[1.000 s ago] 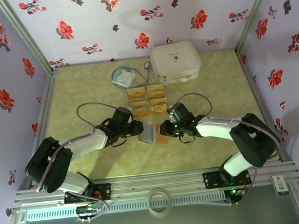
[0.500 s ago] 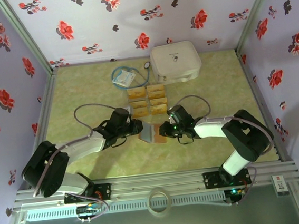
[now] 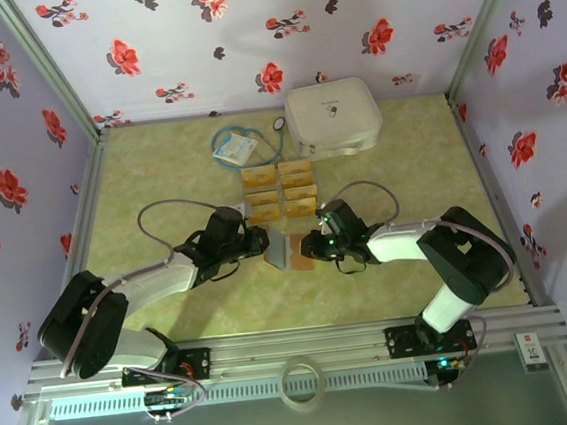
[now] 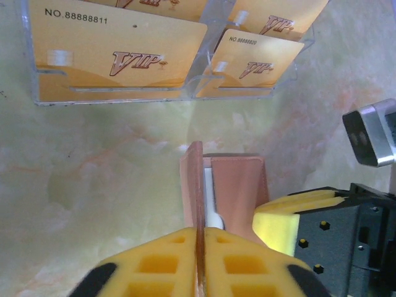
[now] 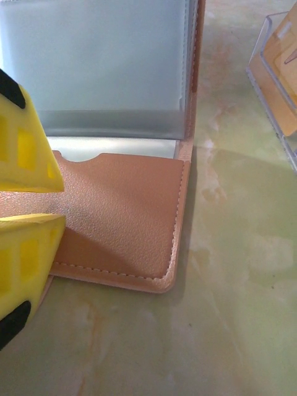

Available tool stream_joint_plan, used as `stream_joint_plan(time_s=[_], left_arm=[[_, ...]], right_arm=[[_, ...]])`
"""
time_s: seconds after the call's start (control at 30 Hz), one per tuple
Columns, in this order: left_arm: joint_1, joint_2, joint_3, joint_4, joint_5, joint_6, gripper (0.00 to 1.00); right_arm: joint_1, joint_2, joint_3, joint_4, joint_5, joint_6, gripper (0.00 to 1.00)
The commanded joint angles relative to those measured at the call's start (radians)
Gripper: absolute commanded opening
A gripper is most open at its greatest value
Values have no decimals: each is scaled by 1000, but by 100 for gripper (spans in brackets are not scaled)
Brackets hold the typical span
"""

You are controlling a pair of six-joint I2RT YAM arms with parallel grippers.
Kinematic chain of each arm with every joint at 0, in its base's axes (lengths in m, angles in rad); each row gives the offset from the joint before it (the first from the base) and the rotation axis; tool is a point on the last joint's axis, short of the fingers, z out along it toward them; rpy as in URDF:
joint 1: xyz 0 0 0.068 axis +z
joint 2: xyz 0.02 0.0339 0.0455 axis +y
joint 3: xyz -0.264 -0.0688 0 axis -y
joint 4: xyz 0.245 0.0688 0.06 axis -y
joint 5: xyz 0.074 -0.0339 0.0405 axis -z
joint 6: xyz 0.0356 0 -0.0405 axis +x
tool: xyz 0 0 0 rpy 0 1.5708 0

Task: Put the credit cards into the card holder

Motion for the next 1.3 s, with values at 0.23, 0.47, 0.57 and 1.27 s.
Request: stream_joint_plan(time_s=[0.23, 0.47, 0.57, 1.27], left_arm=[[-17, 36, 21, 133, 92, -51, 0], [-43, 70, 68, 121, 67, -47, 0], [-43, 45, 58, 78, 20, -34, 0], [-43, -105, -63, -46, -123, -2, 0]], right_arm=[[-2, 65, -31, -45, 28, 14, 17], [-6, 49, -15, -76, 30, 4, 17], [-19, 13, -4, -115, 31, -9, 17], [-17, -177, 198, -397, 39, -105, 19]])
